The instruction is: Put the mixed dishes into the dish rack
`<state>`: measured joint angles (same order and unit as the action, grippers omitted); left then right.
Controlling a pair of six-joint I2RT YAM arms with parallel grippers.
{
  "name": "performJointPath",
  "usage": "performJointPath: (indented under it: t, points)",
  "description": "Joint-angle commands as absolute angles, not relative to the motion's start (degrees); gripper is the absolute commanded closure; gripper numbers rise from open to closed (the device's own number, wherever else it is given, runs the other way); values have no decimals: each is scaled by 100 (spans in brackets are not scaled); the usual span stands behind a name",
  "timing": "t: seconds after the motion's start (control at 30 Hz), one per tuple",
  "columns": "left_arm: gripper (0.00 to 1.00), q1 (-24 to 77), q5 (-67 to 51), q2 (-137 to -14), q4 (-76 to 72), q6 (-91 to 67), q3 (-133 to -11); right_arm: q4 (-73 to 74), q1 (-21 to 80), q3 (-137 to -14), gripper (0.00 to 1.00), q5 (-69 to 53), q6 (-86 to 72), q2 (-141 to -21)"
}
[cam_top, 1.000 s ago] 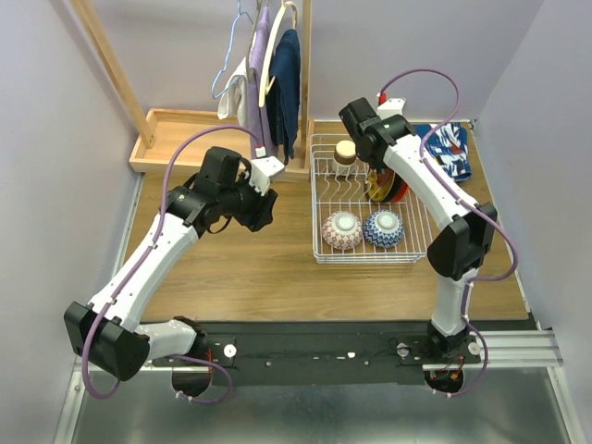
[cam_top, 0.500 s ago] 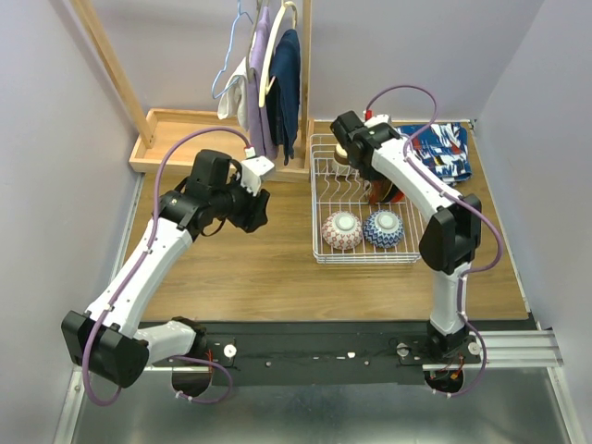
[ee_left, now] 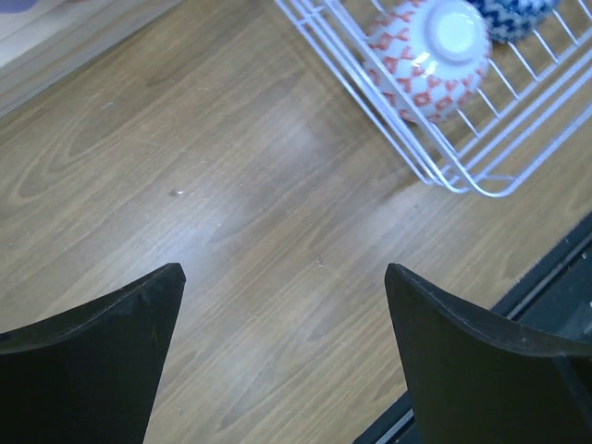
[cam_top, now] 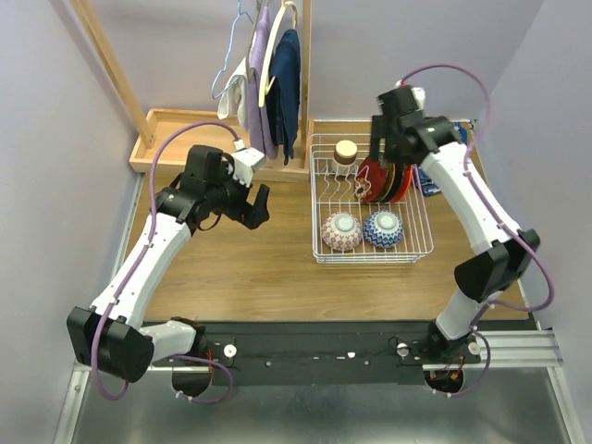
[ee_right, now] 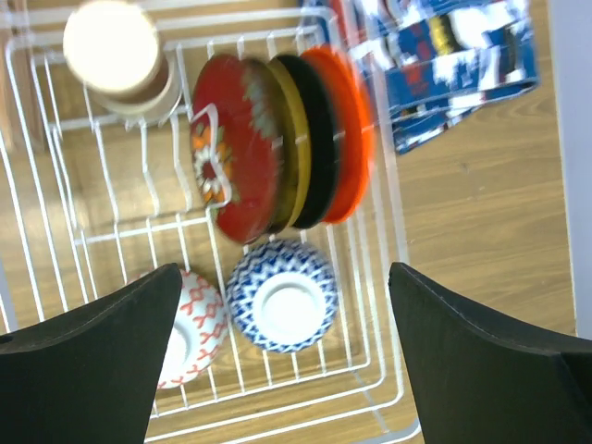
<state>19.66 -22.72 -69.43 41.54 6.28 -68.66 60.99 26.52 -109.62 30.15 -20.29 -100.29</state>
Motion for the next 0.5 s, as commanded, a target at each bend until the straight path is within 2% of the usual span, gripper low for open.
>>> performJointPath:
  t: [0.0, 0.07, 0.23, 0.47]
  points:
    - [1, 1372, -1996, -6759, 3718, 19, -6408, 5845, 1584, -10618, 0, 2014, -1775, -9511]
    - [1, 969, -1654, -6724, 3639, -254, -6154, 5661, 1250, -10162, 0, 2222, -1758, -9133]
    - [1, 309, -1345, -6645, 3647, -448, -5740, 5204, 1187, -9143, 0, 3451, -1398, -8167]
    - [1, -228, -1485, -6486, 3779, -273, -5599, 5106, 1169, -7569, 0, 3630, -1169, -6488]
